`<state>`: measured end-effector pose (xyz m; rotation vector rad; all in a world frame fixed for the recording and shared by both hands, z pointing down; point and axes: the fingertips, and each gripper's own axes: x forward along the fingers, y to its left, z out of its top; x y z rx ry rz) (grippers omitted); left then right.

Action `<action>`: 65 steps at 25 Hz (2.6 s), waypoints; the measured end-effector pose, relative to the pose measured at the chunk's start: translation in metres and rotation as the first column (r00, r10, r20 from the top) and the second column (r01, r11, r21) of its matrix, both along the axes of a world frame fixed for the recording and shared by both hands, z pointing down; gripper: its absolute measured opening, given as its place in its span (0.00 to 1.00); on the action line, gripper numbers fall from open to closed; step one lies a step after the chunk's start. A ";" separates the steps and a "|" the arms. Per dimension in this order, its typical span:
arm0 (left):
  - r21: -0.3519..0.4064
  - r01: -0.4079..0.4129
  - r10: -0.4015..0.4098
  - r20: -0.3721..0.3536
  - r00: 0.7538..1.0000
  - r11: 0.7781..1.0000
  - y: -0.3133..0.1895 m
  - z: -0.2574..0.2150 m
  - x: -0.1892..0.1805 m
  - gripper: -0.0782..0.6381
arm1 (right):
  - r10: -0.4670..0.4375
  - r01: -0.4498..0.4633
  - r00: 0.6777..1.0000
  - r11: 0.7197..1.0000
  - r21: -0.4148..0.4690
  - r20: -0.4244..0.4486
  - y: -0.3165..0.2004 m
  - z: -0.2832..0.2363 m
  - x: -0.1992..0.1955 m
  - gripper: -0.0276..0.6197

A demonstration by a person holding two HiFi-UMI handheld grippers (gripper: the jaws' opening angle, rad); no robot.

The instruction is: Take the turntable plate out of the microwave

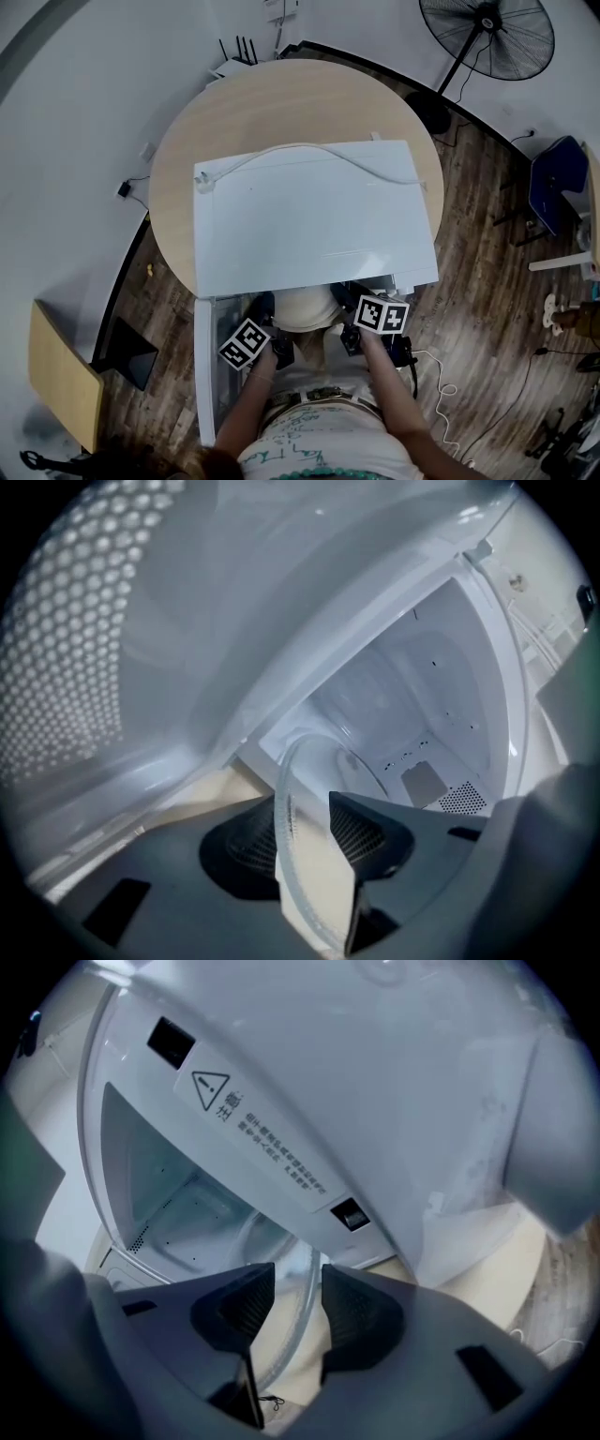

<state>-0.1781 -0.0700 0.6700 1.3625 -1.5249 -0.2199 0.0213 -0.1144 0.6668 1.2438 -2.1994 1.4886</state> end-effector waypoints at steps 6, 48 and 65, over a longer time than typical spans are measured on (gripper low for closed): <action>0.085 0.013 -0.012 -0.016 1.000 0.996 0.005 -0.007 0.000 0.30 | 0.015 -0.014 0.998 1.000 -0.014 0.067 -0.001 0.000 0.000 0.22; 0.306 0.124 -0.141 0.036 0.989 0.944 0.084 -0.091 0.016 0.28 | -0.072 0.051 0.962 0.995 0.086 0.264 0.045 -0.070 0.016 0.16; 0.341 0.047 -0.045 -0.013 0.999 0.939 0.114 -0.115 0.029 0.26 | 0.018 -0.055 0.962 0.991 0.125 0.274 0.091 -0.098 0.038 0.16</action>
